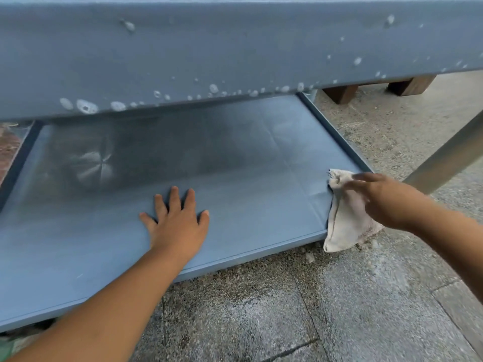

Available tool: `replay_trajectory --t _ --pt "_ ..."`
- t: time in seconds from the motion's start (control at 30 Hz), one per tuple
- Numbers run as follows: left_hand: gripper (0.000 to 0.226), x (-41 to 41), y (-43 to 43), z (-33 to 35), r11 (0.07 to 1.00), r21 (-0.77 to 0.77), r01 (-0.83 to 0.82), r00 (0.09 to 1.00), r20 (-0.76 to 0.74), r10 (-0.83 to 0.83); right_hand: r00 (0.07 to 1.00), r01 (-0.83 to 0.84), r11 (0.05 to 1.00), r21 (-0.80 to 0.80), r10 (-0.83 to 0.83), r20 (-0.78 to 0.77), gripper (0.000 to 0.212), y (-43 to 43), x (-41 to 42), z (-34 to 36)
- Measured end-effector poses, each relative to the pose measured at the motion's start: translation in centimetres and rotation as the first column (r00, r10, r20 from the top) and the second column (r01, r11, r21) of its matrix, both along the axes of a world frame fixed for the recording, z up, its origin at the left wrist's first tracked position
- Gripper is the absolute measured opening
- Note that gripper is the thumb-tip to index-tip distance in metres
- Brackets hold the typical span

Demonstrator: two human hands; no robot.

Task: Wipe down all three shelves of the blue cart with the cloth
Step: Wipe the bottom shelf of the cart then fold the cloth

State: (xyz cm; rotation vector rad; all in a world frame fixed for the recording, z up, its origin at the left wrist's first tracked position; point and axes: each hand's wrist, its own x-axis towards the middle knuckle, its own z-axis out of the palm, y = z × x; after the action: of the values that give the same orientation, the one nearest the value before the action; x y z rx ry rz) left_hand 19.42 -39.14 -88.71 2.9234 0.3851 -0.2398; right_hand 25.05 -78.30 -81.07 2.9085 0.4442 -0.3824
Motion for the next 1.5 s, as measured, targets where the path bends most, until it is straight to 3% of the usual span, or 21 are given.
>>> replay_trajectory --t 0.07,0.1,0.17,0.27,0.4,0.47,0.6,0.73,0.8,0.87,0.97,1.0,1.13,1.23,1.33,1.43,1.5 --pt "0.058 0.2 -1.4 0.7 1.000 -0.009 -0.008 1.000 0.025 0.008 0.990 -0.135 0.989 -0.063 0.131 -0.057 0.092 1.1 1.2 -0.3" --pt "0.055 0.2 -2.0 1.0 1.000 -0.012 0.001 0.999 0.044 -0.001 0.978 -0.194 0.976 -0.103 0.183 -0.101 0.095 1.5 1.7 -0.6" --pt "0.053 0.2 -2.6 1.1 0.999 -0.023 0.025 0.998 0.055 -0.024 0.967 -0.224 0.963 -0.149 0.201 -0.159 0.089 1.6 2.4 -1.1" --pt "0.054 -0.1 -2.9 0.7 0.998 -0.027 0.051 0.997 0.056 -0.049 0.984 -0.176 0.958 -0.225 0.168 -0.051 0.074 0.9 2.9 -1.5" --pt "0.055 -0.6 -3.1 0.4 0.995 -0.034 0.099 0.993 0.073 -0.096 0.965 -0.249 0.879 -0.408 0.262 -0.025 0.040 1.1 3.1 -0.6" --pt "0.057 -1.0 -3.7 0.5 0.982 -0.093 0.162 0.982 0.112 -0.152 0.947 -0.303 0.851 -0.429 0.319 -0.037 0.036 1.7 2.9 0.1" --pt "0.080 -1.6 -6.3 1.3 0.874 -0.290 0.389 0.920 0.161 -0.356 0.923 -0.384 0.880 -0.279 0.377 -0.079 0.034 5.6 1.1 1.4" --pt "0.103 -2.4 -8.3 2.4 0.728 -0.596 0.339 0.931 0.100 -0.351 0.928 -0.373 0.918 -0.134 0.371 -0.045 0.026 11.2 -1.5 2.6" --pt "0.102 -3.1 -7.9 2.6 0.610 -0.739 0.286 0.947 0.121 -0.298 0.913 -0.407 0.913 -0.026 0.407 0.001 0.029 14.3 -2.7 3.2" --pt "0.078 -3.8 -6.3 2.7 0.512 -0.831 0.218 0.972 0.137 -0.191 0.890 -0.456 0.888 0.060 0.453 0.054 0.025 17.1 -3.6 3.9" --pt "0.018 -5.7 -1.8 3.5 0.595 -0.793 0.132 0.991 0.084 -0.108 0.885 -0.465 0.878 0.110 0.460 0.069 0.017 20.1 -4.8 5.1" --pt "0.010 -6.6 -0.1 3.8 0.616 -0.781 0.104 0.993 0.048 -0.107 0.894 -0.448 0.885 0.126 0.444 0.058 0.015 20.6 -5.4 5.4" --pt "0.021 -10.9 7.2 9.9 0.697 -0.714 0.062 0.986 -0.065 -0.154 0.919 -0.380 0.898 0.223 0.394 -0.024 0.014 23.0 -9.1 9.0" --pt "0.015 -13.9 10.3 16.6 0.739 -0.669 0.077 0.976 -0.099 -0.191 0.934 -0.332 0.877 0.348 0.358 -0.009 0.014 25.0 -12.6 12.7" --pt "0.025 -17.4 12.1 25.4 0.781 -0.619 0.076 0.975 -0.117 -0.187 0.945 -0.293 0.838 0.461 0.328 0.004 0.012 26.8 -16.5 19.2" --pt "0.016 -20.6 13.2 34.5 0.803 -0.594 0.040 0.975 -0.152 -0.162 0.955 -0.229 0.813 0.535 0.295 -0.040 0.012 27.3 -19.5 27.1" --pt "0.022 -22.9 13.3 41.2 0.797 -0.603 0.023 0.976 -0.159 -0.149 0.949 -0.199 0.791 0.578 0.303 -0.088 0.011 27.1 -21.1 33.1"
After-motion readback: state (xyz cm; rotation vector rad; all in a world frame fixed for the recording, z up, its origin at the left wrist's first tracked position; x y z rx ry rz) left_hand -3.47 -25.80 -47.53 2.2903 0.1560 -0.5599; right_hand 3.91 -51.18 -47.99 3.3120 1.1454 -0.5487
